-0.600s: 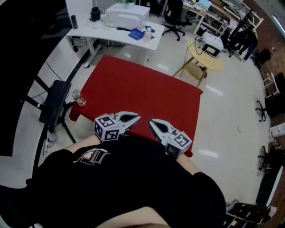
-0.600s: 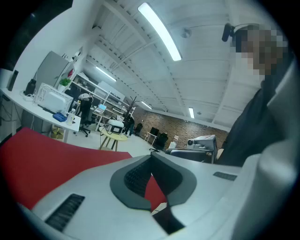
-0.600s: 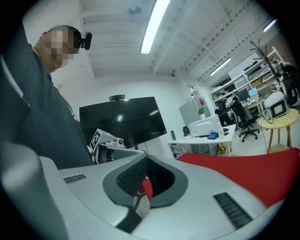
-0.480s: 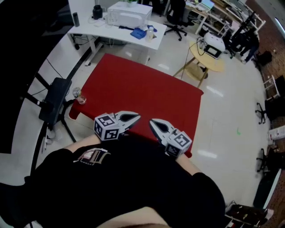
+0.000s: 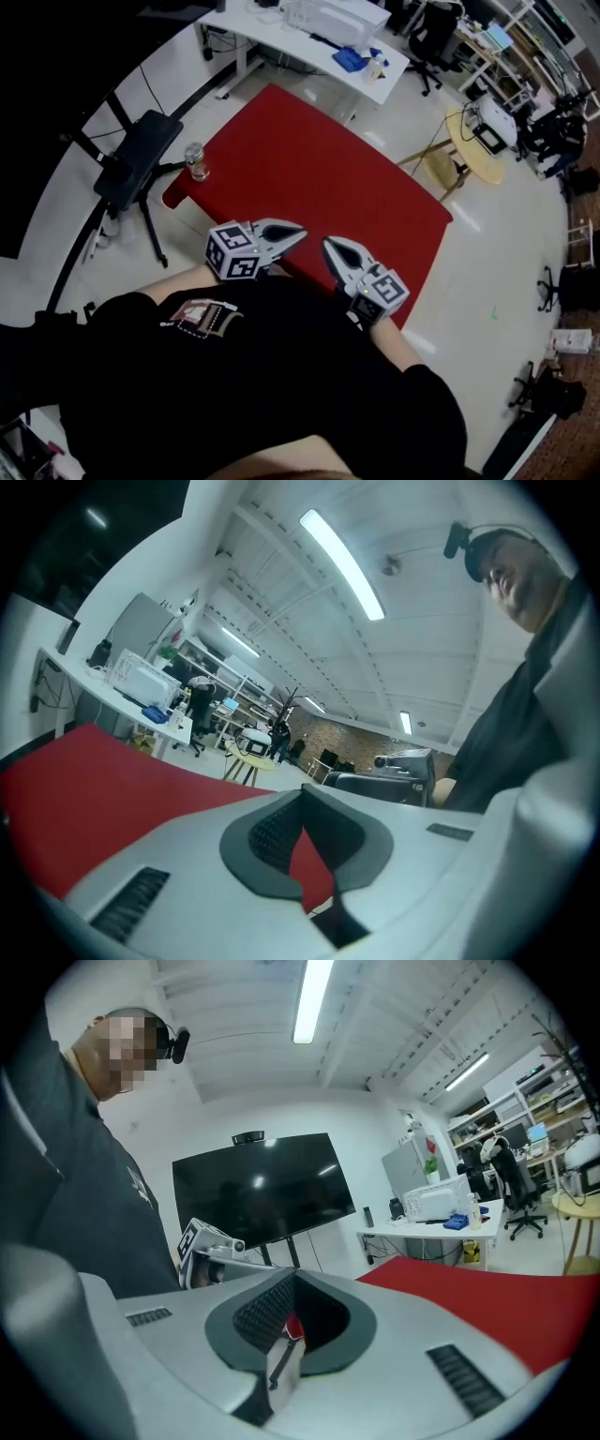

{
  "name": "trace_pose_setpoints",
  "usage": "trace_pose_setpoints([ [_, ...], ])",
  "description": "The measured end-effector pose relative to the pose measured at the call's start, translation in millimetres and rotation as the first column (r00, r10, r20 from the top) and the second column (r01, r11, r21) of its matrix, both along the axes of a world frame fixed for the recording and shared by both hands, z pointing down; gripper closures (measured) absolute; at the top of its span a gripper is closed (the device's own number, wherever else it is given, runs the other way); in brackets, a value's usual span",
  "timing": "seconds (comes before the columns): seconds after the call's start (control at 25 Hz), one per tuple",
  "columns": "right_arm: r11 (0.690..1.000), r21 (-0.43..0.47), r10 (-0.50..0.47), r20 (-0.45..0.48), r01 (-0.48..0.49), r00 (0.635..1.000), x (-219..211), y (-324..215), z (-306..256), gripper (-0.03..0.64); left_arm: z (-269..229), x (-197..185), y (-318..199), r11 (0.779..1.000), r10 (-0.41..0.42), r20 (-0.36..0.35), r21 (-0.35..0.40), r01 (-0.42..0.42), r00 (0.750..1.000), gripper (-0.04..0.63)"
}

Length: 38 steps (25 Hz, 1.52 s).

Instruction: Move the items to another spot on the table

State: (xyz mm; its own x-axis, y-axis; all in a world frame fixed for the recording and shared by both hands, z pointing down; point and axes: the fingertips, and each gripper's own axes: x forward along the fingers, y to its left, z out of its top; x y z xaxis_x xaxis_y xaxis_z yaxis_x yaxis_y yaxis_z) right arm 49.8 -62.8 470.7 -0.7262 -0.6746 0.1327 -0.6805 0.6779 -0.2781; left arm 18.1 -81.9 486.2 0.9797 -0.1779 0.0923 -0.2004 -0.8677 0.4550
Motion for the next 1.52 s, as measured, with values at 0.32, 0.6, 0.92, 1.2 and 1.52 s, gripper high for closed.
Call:
trace_pose_setpoints([
  [0.32, 0.999, 0.002, -0.05, 0.009, 0.05, 0.999, -25.1, -10.0, 6.1, 0.612, 3.7, -26.5, -8.5, 0.999, -0.052, 0.024, 0.015, 0.052, 0.998, 0.591],
  [0.6, 0.996, 0.023, -0.091, -0.038, 0.092, 0.995, -12.1, -9.0, 4.5, 0.612, -1.0, -12.2, -10.1, 0.994, -0.095, 0.048, 0.054, 0.093, 0.994, 0.591],
  [0.92, 0.993, 0.006, -0.117, -0.047, 0.117, 0.992, -4.2, -5.5, 6.8, 0.612, 3.1, -17.6, -18.0, 0.984, -0.173, 0.028, 0.054, 0.172, 0.984, 0.591],
  [1.2, 0.996, 0.032, -0.082, -0.071, 0.085, 0.994, -98.4, -60.3, 26.4, 0.612, 39.8, -138.8, -78.0, 0.975, -0.218, 0.091, 0.07, 0.212, 0.972, 0.591],
  [1.52, 0.996, 0.028, -0.085, -0.039, 0.086, 0.996, -229.3, -133.9, 36.9, 0.612, 74.5, -273.5, -150.2, 0.957, -0.291, 0.204, 0.076, 0.281, 0.935, 0.591],
])
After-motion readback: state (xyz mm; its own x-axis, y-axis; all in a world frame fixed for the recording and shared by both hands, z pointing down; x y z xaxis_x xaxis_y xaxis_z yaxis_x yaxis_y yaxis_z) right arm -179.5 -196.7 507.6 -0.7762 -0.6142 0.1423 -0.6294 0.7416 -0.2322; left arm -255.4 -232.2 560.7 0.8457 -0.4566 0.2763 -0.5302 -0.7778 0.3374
